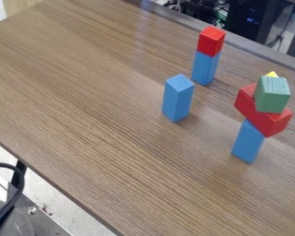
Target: Put the blue block on top of the red cube
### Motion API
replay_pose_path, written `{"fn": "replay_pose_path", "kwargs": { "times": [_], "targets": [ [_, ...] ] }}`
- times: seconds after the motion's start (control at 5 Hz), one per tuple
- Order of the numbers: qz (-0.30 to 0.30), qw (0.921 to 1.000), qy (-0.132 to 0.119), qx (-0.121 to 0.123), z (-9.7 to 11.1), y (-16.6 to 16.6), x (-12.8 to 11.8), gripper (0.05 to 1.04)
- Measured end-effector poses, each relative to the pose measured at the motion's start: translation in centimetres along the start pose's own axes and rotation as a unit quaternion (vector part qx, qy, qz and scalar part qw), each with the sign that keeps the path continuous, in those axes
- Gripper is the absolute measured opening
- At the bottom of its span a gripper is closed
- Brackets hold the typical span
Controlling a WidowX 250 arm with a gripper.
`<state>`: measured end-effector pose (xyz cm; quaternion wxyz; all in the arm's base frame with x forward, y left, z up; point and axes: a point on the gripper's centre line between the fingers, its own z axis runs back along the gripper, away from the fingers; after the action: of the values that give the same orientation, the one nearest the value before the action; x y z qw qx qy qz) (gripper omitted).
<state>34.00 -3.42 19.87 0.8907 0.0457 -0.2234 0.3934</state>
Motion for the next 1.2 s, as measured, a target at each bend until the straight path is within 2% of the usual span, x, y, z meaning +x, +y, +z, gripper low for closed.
{"fn": "replay_pose_path", "kwargs": {
  "times": [0.2, 0.4, 0.6, 0.8, 1.2],
  "targets": [
    [-0.005, 0.9998, 0.011, 0.016, -1.1, 0.3, -0.6, 0.999],
    [-0.04, 0.9984, 0.034, 0.021, -3.3, 2.1, -0.4, 0.999],
    [-0.048, 0.9974, 0.039, 0.037, -4.0, 5.2, 0.4, 0.999],
    [-0.051, 0.9967, 0.052, 0.034, -3.7, 7.0, 0.4, 0.999],
    [-0.059, 0.9922, 0.107, 0.023, -3.9, 8.7, -1.8, 0.999]
  ]
}}
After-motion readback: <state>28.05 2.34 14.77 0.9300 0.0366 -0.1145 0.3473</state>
